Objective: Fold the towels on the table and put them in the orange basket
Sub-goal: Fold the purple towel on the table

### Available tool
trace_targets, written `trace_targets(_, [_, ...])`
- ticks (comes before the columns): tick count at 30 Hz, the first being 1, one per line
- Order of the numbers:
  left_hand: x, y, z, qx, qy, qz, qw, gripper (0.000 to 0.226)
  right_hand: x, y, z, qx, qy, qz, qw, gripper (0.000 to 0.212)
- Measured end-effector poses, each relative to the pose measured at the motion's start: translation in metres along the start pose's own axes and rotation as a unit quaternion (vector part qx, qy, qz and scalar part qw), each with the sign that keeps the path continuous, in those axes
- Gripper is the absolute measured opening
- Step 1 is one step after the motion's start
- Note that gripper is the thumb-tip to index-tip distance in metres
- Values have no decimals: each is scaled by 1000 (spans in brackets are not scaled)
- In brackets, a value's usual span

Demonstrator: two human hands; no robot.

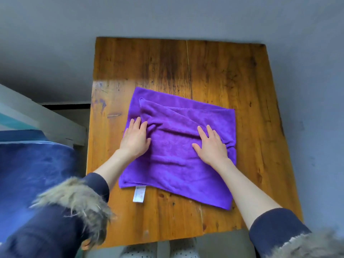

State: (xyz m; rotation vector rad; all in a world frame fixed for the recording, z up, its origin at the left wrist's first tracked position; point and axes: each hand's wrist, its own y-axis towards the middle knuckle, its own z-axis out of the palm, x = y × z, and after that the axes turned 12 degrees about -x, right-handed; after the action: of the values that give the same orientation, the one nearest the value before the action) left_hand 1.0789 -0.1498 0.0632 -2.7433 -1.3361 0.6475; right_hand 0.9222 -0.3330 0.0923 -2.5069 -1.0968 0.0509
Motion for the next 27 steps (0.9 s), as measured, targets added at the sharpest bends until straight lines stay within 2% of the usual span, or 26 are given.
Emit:
trace_targets(5, [-38,19,10,31,33,55,997,66,-37,-33,-8,4,-21,49,999,53])
trace_targets(8, [-70,19,16,52,-7,61,997,72,-63,-49,-7,29,-20,88,996,42])
trace_targets(12, [-109,8,29,57,-63,81,993,72,-93,-65,2,131,-13,129,983,40])
trace_targets(15, [-118,-1,34,42,-64,95,993,65,-105,-70,1,203,40,160,965,43])
trace_targets(17, [-116,-7,33,22,-47,88,995,57,-108,-66,-6,160,57,165,972,44])
trace_targets(21, [-103,-23,28,-5,3,47,999,43,-106,-46,-19,-11,66,123,990,29])
trace_targets(24, [-92,-31,25,-18,28,1,999,41,-99,-24,-17,-34,138,83,986,25])
trace_targets(27, [-84,-34,22,-10,65,-32,997,32,-91,-9,-9,-25,192,92,977,27])
